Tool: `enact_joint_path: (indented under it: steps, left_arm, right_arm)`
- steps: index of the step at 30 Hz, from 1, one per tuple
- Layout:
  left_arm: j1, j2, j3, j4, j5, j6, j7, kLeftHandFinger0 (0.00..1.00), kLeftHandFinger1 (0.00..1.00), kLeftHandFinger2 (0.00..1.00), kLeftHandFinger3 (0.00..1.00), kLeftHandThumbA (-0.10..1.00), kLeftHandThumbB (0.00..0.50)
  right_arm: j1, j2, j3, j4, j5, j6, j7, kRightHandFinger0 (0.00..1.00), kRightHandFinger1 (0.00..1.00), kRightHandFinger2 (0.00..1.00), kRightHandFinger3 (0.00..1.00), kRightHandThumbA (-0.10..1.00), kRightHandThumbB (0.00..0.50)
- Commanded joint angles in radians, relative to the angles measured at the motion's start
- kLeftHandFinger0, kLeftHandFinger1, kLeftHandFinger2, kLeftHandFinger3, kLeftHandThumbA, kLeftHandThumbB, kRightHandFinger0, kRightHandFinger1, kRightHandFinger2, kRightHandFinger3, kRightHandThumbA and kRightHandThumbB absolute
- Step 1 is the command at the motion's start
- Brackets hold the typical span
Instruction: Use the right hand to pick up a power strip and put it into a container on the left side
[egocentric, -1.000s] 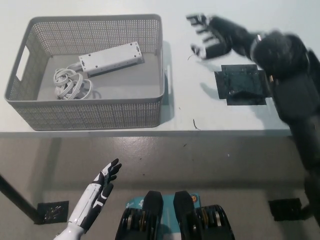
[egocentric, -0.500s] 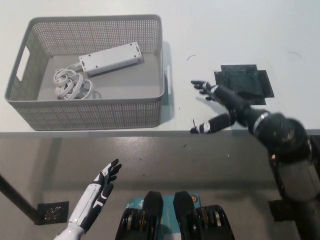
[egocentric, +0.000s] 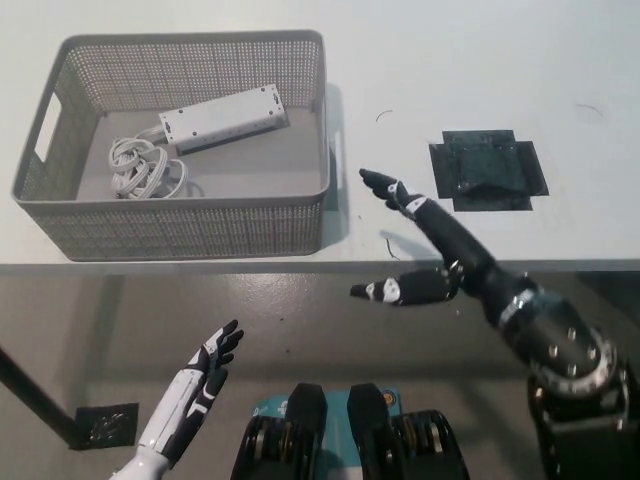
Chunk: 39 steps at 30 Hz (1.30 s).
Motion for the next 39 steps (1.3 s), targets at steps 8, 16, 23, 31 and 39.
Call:
enact_joint_path:
  steps: [8,16,23,31,39]
  left_arm:
    - [-0.004,0.018,-0.035,-0.001,0.054,-0.043,-0.018,1.0,1.0,1.0,1.0,1.0,0.049]
    - [0.0,0.008,-0.036,0.018,0.05,-0.055,-0.008,1.0,1.0,1.0,1.0,1.0,0.065]
    - [-0.001,-0.001,-0.03,0.039,0.033,-0.116,0.008,1.0,1.0,1.0,1.0,1.0,0.067]
    - [-0.005,0.005,-0.026,0.034,0.022,-0.119,0.014,1.0,1.0,1.0,1.0,1.0,0.084]
    - [-0.007,-0.012,0.005,0.031,-0.071,-0.087,-0.01,1.0,1.0,1.0,1.0,1.0,0.124]
  right_arm:
    - [0.496,0.246,-0.048,-0.671,0.278,-0.678,-0.419,1.0,1.0,1.0,1.0,1.0,0.318]
    - [0.543,0.033,-0.063,-0.245,0.086,-0.678,-0.605,1.0,1.0,1.0,1.0,1.0,0.119]
    - [0.569,0.077,-0.119,-0.06,0.217,-0.451,-0.354,1.0,1.0,1.0,1.0,1.0,0.159]
    - [0.506,0.036,-0.11,0.035,0.261,-0.221,-0.268,1.0,1.0,1.0,1.0,1.0,0.074]
    - [0.433,0.029,-0.112,0.096,0.319,-0.163,-0.277,1.0,1.0,1.0,1.0,1.0,0.042]
